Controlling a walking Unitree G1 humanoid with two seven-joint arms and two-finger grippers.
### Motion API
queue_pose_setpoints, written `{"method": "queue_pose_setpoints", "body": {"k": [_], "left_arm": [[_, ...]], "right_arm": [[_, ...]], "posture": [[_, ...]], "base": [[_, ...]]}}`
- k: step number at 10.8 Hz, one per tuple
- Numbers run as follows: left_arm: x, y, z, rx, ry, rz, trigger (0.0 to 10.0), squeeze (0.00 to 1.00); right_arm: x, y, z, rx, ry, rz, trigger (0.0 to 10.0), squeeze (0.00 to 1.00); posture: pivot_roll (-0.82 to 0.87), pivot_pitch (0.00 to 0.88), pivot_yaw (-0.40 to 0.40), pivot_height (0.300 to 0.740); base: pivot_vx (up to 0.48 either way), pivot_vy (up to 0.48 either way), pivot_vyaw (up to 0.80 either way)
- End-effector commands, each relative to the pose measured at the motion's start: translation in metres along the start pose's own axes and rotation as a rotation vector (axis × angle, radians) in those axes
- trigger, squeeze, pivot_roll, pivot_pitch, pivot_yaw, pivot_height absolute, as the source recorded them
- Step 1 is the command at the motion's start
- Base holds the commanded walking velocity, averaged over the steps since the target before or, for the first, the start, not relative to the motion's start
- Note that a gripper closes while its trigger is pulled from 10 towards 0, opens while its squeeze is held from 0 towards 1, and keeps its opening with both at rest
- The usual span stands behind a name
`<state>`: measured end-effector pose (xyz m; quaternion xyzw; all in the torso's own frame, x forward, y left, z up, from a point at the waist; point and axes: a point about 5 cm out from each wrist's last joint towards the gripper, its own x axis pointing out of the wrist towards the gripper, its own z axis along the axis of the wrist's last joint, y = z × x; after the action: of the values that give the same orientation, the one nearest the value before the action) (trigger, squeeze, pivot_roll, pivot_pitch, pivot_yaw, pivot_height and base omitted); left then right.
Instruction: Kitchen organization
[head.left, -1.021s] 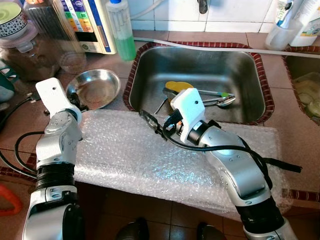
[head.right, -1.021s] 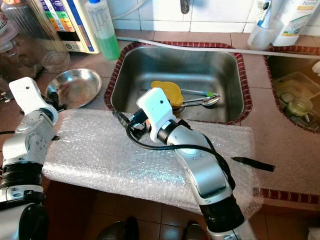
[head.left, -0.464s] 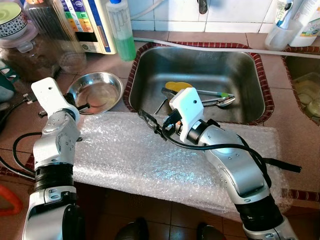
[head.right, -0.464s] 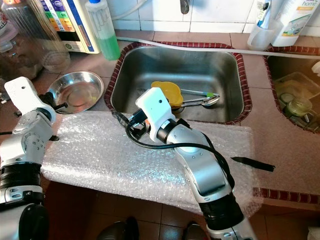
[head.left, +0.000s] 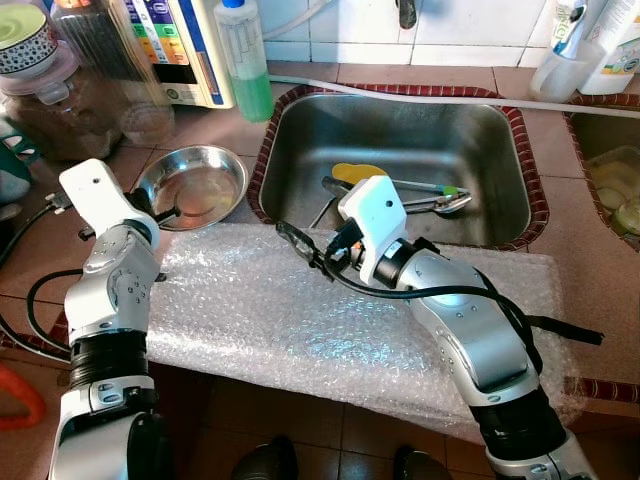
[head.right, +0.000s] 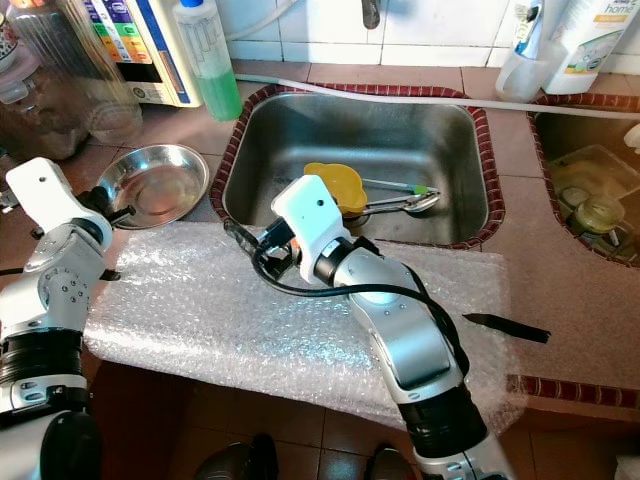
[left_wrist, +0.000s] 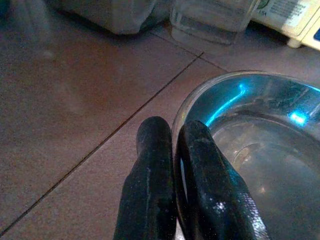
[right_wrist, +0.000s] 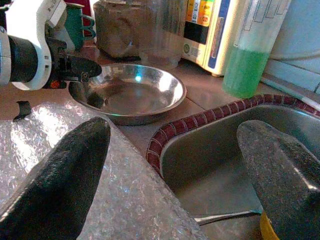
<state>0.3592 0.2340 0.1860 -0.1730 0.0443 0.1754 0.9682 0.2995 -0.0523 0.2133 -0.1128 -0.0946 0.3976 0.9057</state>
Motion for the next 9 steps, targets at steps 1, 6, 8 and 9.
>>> {"method": "queue_pose_setpoints", "body": {"k": [1, 6, 8, 9], "left_arm": [[-0.002, 0.002, 0.003, -0.042, -0.018, 0.003, 0.0, 0.0], [-0.015, -0.03, 0.022, -0.095, -0.18, -0.25, 0.0, 0.0], [-0.015, -0.026, 0.019, -0.085, -0.177, -0.237, 0.0, 0.0], [-0.016, -0.025, 0.02, -0.085, -0.19, -0.24, 0.0, 0.0]], "right_arm": [[0.001, -0.001, 0.002, -0.01, -0.01, 0.002, 10.0, 0.78], [0.009, -0.057, 0.002, 0.136, -0.048, -0.279, 10.0, 0.78], [0.013, -0.081, -0.002, 0.272, -0.062, -0.373, 10.0, 0.49], [0.015, -0.088, -0.003, 0.295, -0.065, -0.39, 10.0, 0.0]], "posture": [[-0.1, 0.209, 0.096, 0.74], [-0.09, 0.21, 0.093, 0.74], [-0.08, 0.213, 0.091, 0.74], [-0.07, 0.212, 0.088, 0.74]], "base": [[0.0, 0.0, 0.0], [0.0, 0.0, 0.0], [0.0, 0.0, 0.0], [0.0, 0.0, 0.0]]}}
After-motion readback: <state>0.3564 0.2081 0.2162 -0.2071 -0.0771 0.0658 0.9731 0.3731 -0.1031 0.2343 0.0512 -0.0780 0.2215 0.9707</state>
